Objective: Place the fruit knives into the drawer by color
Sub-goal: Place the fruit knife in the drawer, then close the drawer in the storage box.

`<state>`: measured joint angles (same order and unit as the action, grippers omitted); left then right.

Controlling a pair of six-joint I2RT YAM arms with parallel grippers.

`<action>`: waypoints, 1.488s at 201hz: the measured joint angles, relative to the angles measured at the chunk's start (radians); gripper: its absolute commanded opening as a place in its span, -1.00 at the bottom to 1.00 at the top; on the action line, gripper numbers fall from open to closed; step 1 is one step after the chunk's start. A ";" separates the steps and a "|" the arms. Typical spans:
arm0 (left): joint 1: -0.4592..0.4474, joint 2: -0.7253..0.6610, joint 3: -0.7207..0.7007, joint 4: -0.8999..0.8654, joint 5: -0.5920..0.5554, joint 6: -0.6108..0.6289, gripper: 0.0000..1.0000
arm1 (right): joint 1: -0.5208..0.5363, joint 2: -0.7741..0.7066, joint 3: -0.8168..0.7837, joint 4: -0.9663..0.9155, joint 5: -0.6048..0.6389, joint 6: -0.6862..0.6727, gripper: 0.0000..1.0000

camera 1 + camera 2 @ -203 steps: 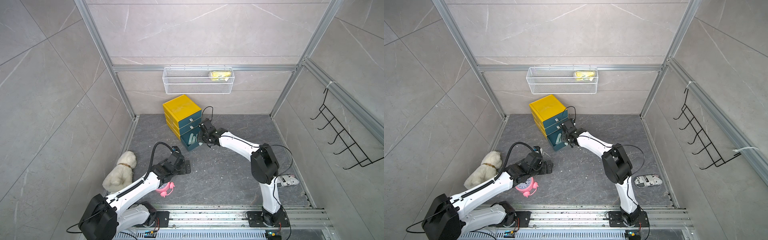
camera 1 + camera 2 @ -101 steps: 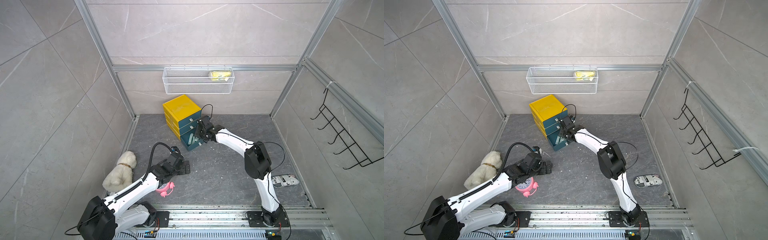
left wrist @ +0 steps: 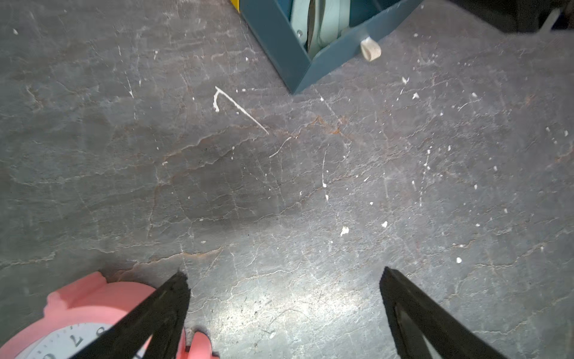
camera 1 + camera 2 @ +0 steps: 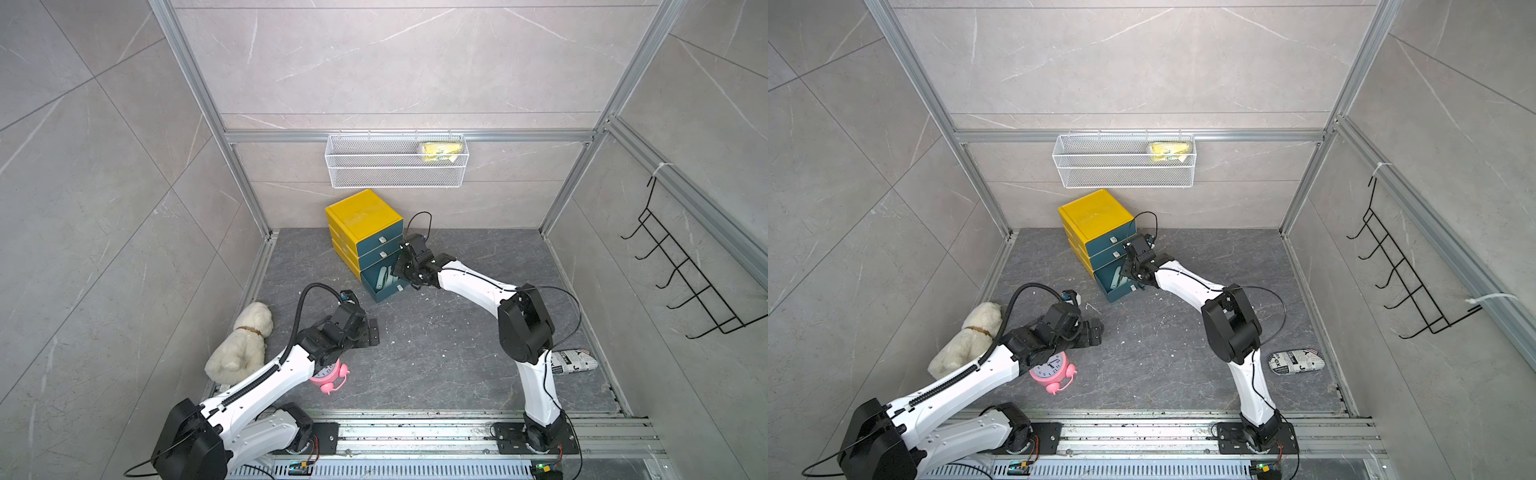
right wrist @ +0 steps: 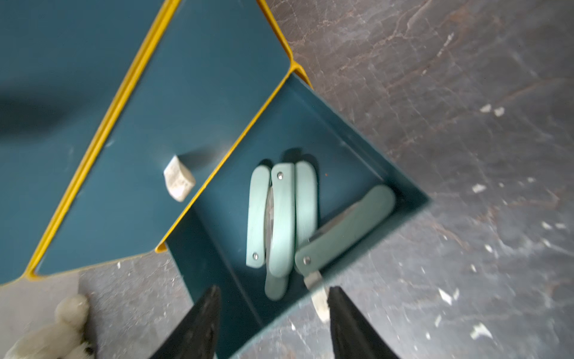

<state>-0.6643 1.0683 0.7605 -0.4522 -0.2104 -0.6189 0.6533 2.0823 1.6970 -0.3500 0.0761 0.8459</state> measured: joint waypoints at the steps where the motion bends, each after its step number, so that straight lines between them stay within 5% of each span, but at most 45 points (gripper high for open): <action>1: 0.001 0.000 0.004 -0.001 0.000 0.000 0.99 | 0.000 -0.003 -0.004 0.002 -0.002 0.001 0.14; 63: 0.161 0.156 0.478 -0.034 -0.050 0.055 0.99 | 0.000 -0.156 -0.304 0.162 -0.034 0.088 0.09; 157: 0.300 0.820 1.111 -0.178 -0.244 0.206 0.99 | -0.002 -0.186 -0.481 0.322 -0.085 0.196 0.13; 230: 0.316 0.902 1.205 -0.258 -0.285 0.226 0.99 | -0.021 -0.111 -0.443 0.378 -0.120 0.282 0.13; 299: 0.316 0.902 1.204 -0.258 -0.281 0.230 0.99 | -0.021 0.108 -0.195 0.347 -0.165 0.342 0.13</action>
<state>-0.3485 1.9705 1.9644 -0.7101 -0.4911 -0.3885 0.6323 2.1906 1.5021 -0.0032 -0.0887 1.1877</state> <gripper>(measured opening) 0.996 0.564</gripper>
